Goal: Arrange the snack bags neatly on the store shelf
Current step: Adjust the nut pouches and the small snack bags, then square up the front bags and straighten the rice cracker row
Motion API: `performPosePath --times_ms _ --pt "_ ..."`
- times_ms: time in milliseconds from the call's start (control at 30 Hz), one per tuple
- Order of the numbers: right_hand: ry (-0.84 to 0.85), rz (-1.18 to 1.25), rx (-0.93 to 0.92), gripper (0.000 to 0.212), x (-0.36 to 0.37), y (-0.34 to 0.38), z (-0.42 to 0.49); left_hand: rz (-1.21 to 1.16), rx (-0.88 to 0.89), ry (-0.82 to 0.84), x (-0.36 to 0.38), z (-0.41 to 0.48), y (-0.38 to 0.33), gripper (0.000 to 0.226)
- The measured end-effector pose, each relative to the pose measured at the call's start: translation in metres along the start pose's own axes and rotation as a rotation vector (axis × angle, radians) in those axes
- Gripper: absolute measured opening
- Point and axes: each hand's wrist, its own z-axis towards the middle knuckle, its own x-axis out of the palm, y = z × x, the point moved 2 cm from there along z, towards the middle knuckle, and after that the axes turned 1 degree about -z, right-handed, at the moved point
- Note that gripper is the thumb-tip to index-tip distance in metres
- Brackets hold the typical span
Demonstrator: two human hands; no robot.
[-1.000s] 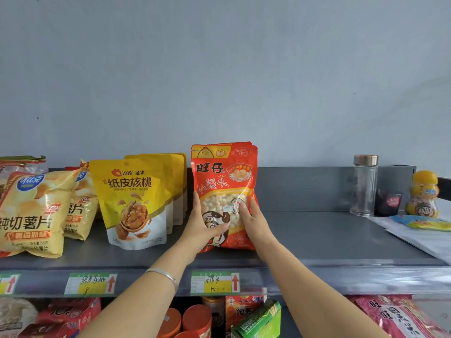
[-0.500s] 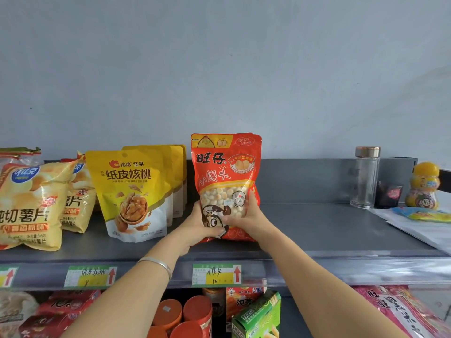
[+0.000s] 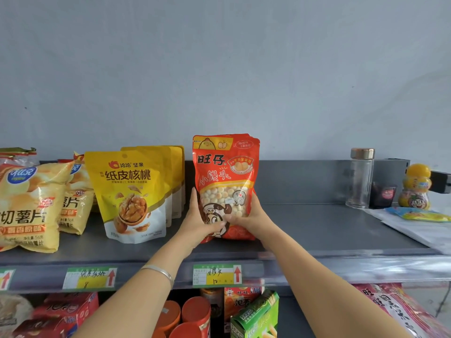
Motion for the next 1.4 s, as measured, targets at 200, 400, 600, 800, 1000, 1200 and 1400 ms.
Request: performPosePath --times_ms 200,400,600,800,1000,1200,1400 --pt "-0.052 -0.132 0.08 0.092 -0.001 0.003 -0.005 0.042 0.037 -0.006 -0.001 -0.006 -0.006 0.118" --pt "0.103 -0.482 0.245 0.117 -0.005 0.007 -0.016 0.059 0.055 0.157 0.003 -0.014 -0.01 0.123" --pt "-0.013 -0.751 0.169 0.087 -0.008 0.005 -0.024 -0.243 -0.105 -0.016 -0.01 -0.006 0.0 0.102" --pt "-0.104 -0.833 0.079 0.083 -0.004 0.009 -0.023 -0.063 0.028 -0.029 -0.002 0.003 -0.01 0.049" --pt "-0.035 -0.379 0.151 0.064 -0.004 0.007 -0.017 0.022 0.058 -0.045 -0.005 0.008 -0.002 0.05" --pt "0.02 -0.484 0.182 0.064 -0.004 0.006 -0.017 0.17 0.03 -0.04 -0.006 0.006 0.002 0.046" --pt "0.004 -0.533 0.216 0.07 -0.005 0.001 -0.019 0.23 -0.031 -0.096 -0.001 0.003 0.006 0.052"
